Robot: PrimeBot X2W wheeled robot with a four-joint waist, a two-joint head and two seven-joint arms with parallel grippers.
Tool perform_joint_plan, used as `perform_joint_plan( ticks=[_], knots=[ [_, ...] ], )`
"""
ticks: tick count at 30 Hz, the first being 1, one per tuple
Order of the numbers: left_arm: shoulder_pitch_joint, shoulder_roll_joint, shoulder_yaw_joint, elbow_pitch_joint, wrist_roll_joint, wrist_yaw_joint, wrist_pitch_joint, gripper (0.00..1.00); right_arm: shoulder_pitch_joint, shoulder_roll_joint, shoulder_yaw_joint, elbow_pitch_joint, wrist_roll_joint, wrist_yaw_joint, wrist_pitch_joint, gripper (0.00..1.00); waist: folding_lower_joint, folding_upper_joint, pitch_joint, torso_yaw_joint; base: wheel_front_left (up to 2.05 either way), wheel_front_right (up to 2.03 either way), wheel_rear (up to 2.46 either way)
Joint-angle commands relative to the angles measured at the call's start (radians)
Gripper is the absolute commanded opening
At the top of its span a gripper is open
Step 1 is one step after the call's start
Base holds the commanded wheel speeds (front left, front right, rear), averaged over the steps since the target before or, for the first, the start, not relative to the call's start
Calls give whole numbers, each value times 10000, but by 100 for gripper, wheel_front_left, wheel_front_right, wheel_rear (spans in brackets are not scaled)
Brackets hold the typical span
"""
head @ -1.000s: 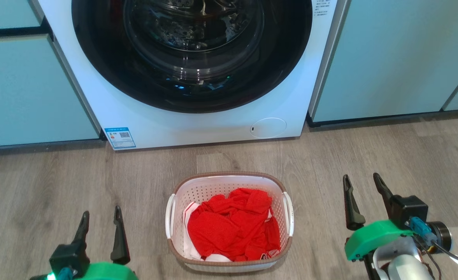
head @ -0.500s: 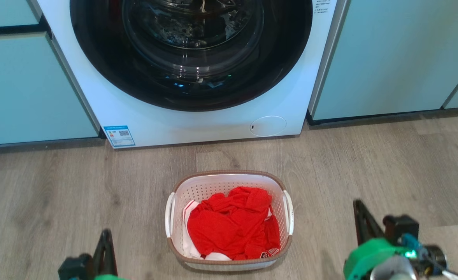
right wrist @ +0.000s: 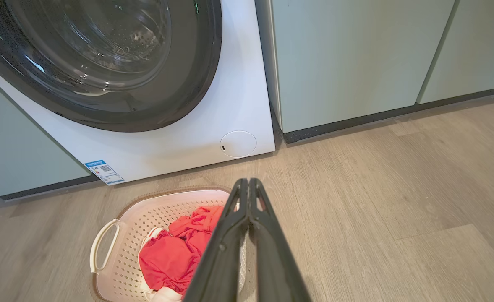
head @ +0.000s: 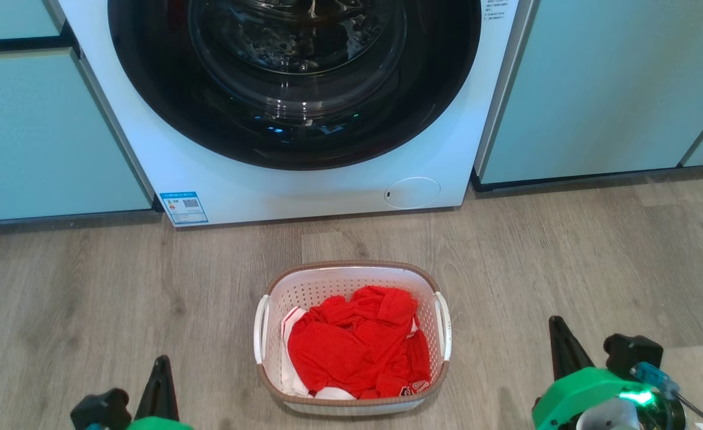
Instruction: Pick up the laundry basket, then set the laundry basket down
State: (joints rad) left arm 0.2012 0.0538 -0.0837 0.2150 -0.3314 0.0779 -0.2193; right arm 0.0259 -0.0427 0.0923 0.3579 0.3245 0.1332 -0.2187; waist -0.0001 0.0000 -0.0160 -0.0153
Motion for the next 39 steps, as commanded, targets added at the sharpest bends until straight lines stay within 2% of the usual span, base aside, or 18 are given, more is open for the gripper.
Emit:
perform_joint_plan(
  ticks=[1, 39],
  knots=[
    [-433, 27, 178, -230, -335, -98, 84, 0, -454, -120, -86, -379, 361, -3, 84, 0, 1, 0, 3, 3, 0, 0, 0],
    [-1354, 46, 749, -48, -4710, -790, 1168, 0, -747, -241, -583, -652, 4864, -11, 1057, 0, 1, 0, 69, 55, 0, 0, 0]
  ],
)
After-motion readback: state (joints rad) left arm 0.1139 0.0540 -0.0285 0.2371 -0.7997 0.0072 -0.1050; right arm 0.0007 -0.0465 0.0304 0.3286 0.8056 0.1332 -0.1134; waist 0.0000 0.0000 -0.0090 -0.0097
